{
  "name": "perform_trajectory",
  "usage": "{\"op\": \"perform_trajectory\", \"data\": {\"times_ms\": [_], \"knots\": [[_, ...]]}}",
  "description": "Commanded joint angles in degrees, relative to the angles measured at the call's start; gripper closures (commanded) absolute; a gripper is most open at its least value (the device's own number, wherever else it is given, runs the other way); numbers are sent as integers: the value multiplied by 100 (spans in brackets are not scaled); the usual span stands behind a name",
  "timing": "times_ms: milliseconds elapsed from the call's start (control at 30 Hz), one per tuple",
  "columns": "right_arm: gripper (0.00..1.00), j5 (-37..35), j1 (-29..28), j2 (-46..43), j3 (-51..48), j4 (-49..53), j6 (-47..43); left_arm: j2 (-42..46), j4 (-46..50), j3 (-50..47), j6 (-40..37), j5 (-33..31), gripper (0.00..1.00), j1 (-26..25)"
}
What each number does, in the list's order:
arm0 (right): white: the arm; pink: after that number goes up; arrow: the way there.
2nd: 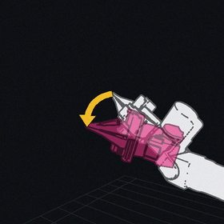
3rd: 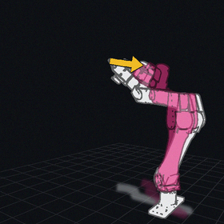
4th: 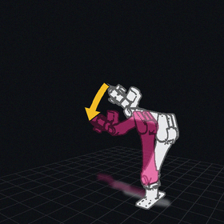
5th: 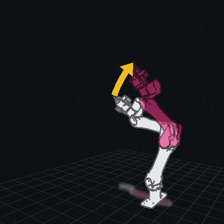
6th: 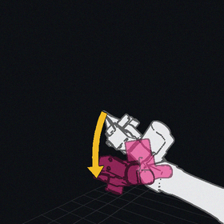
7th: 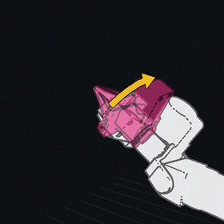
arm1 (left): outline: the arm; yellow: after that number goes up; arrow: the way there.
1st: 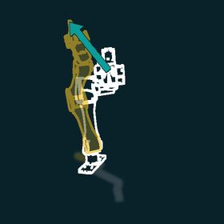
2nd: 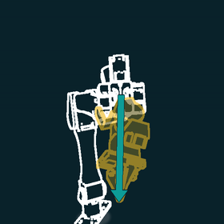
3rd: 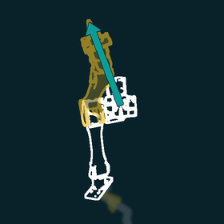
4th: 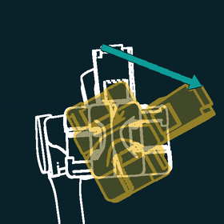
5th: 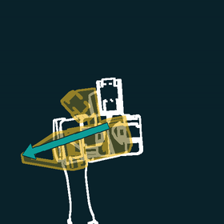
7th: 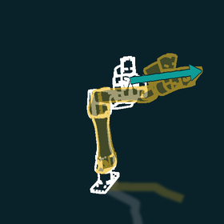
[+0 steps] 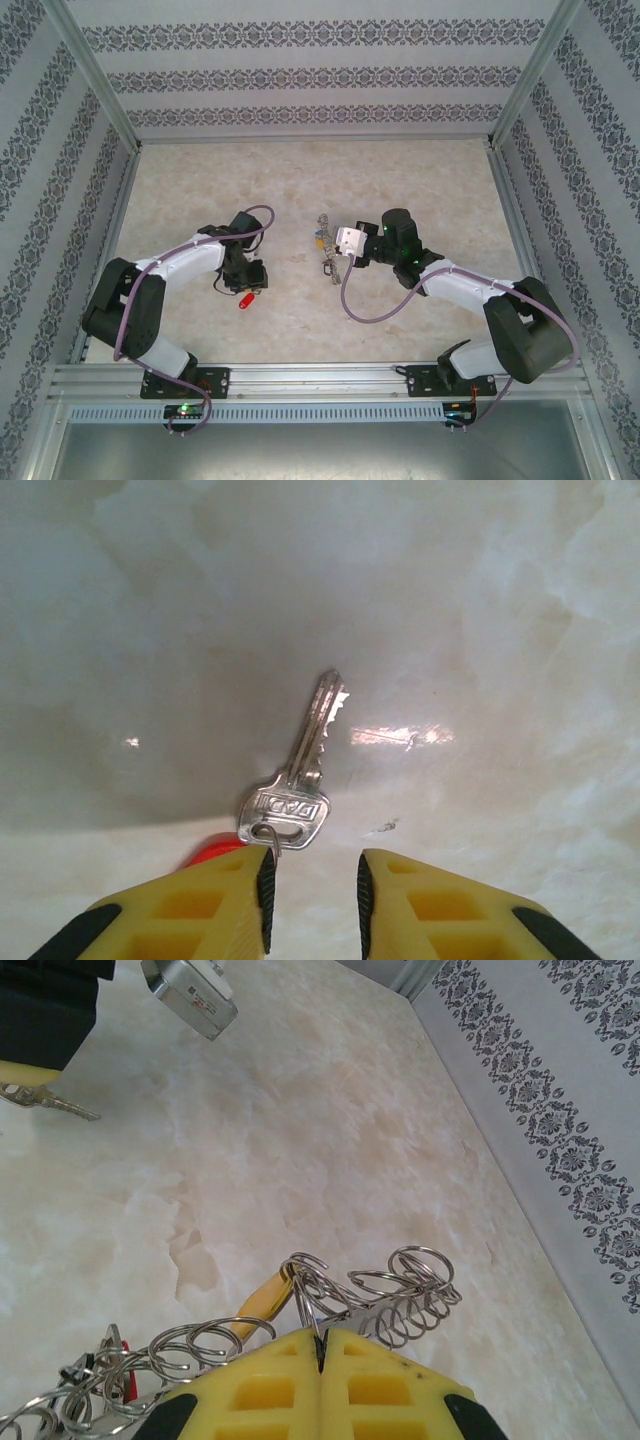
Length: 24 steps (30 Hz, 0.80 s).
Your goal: Put the keys on the keyring
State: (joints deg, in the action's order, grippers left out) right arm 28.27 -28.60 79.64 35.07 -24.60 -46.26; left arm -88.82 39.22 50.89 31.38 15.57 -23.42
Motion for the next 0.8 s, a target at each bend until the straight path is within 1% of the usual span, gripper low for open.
{"op": "perform_trajectory", "data": {"times_ms": [0,200,267,400,500,567,667,767], "knots": [[100,58,34,-141,141,-45,120,-136,242,122,-176,-168,70,-95],[100,73,30,-141,141,-45,169,-145,335,107,-167,-289,70,-110],[100,73,30,-151,141,-45,166,-137,361,95,-167,-357,68,-113],[100,68,30,-163,141,-45,164,-105,358,89,-155,-379,61,-117],[100,81,30,-164,149,-34,169,-58,375,145,-179,-458,60,-119],[100,80,30,-167,141,-27,172,-63,346,150,-275,-458,62,-111],[100,82,30,-171,141,-27,175,-174,260,59,-338,-362,68,-114],[100,77,26,-193,132,-11,175,-259,290,3,-351,-381,68,-112]]}}
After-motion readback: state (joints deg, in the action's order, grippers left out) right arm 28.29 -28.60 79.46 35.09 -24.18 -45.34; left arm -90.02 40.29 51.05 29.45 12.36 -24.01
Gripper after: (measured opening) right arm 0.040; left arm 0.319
